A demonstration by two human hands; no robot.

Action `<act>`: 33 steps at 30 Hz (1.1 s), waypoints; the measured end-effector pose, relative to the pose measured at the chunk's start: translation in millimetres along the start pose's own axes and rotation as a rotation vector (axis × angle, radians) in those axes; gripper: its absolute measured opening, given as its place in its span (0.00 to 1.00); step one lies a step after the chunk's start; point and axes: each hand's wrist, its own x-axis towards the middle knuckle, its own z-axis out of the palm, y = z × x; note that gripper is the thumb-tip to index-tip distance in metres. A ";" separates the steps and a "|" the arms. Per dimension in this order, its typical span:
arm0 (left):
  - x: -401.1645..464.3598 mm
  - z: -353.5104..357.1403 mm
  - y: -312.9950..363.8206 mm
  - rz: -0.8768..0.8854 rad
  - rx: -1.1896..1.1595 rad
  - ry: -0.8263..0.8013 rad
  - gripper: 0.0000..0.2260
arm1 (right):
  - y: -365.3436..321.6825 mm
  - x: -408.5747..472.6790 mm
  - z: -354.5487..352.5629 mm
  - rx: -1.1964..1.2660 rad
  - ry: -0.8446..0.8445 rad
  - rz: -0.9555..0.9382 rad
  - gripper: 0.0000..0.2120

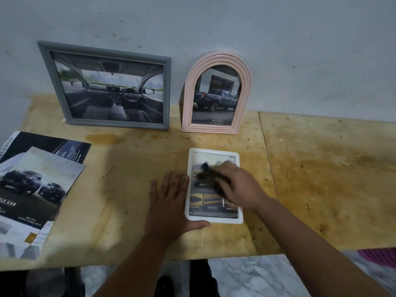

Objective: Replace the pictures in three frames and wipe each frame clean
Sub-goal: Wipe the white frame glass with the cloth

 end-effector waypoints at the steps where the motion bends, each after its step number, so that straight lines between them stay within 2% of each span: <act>1: -0.1 -0.5 0.1 -0.001 0.001 -0.002 0.61 | 10.3 11.3 -5.2 -0.071 0.094 0.049 0.20; 2: -0.2 -0.8 0.0 -0.001 0.004 -0.005 0.61 | 18.4 20.8 -7.2 -0.176 0.139 0.096 0.20; 4: -0.5 -0.5 -0.5 0.001 0.008 -0.009 0.61 | 24.7 28.3 -1.3 -0.383 0.094 0.126 0.19; 7: 0.2 0.1 -1.2 -0.006 0.010 -0.018 0.61 | 18.9 12.1 15.8 -0.461 0.036 0.070 0.24; 11: 0.2 0.2 -0.5 -0.006 0.019 -0.028 0.61 | 6.1 -28.5 28.0 -0.393 -0.033 -0.123 0.19; 13: -0.4 -0.4 -0.2 -0.007 0.018 -0.031 0.61 | 0.1 -46.3 27.0 -0.273 -0.180 -0.235 0.18; 15: -0.4 -0.9 0.1 -0.010 0.022 -0.033 0.61 | -0.8 -44.0 16.4 -0.130 -0.271 -0.263 0.18; 16: -0.2 -1.2 0.5 -0.011 0.026 -0.035 0.61 | 1.3 -35.2 9.0 -0.093 -0.265 -0.234 0.20; 18: -0.1 -1.9 1.2 -0.010 0.025 -0.037 0.61 | 11.3 -7.3 -3.0 -0.112 -0.101 -0.153 0.23; 20: 0.1 -2.5 1.5 -0.015 0.027 -0.046 0.62 | 20.8 24.0 -6.5 -0.245 0.072 -0.067 0.22; 21: 0.2 -2.5 1.8 -0.019 0.032 -0.052 0.62 | 22.4 35.4 -2.6 -0.321 0.102 -0.010 0.21; 23: -0.1 -2.3 1.9 -0.024 0.035 -0.056 0.62 | 18.3 42.2 14.8 -0.416 0.091 0.054 0.19; 25: -0.3 -2.0 1.6 -0.024 0.031 -0.057 0.62 | 9.6 29.9 32.0 -0.416 0.095 0.035 0.19; 28: -0.2 -0.3 1.0 -0.015 0.035 -0.050 0.61 | 1.4 -5.3 44.7 -0.314 0.059 -0.095 0.20; 31: 0.2 1.0 0.8 -0.010 0.027 -0.035 0.60 | -4.2 -42.7 46.2 -0.194 -0.112 -0.247 0.18; 33: 0.5 0.3 0.5 -0.013 0.020 -0.030 0.61 | -0.9 -43.6 32.5 -0.117 -0.171 -0.281 0.18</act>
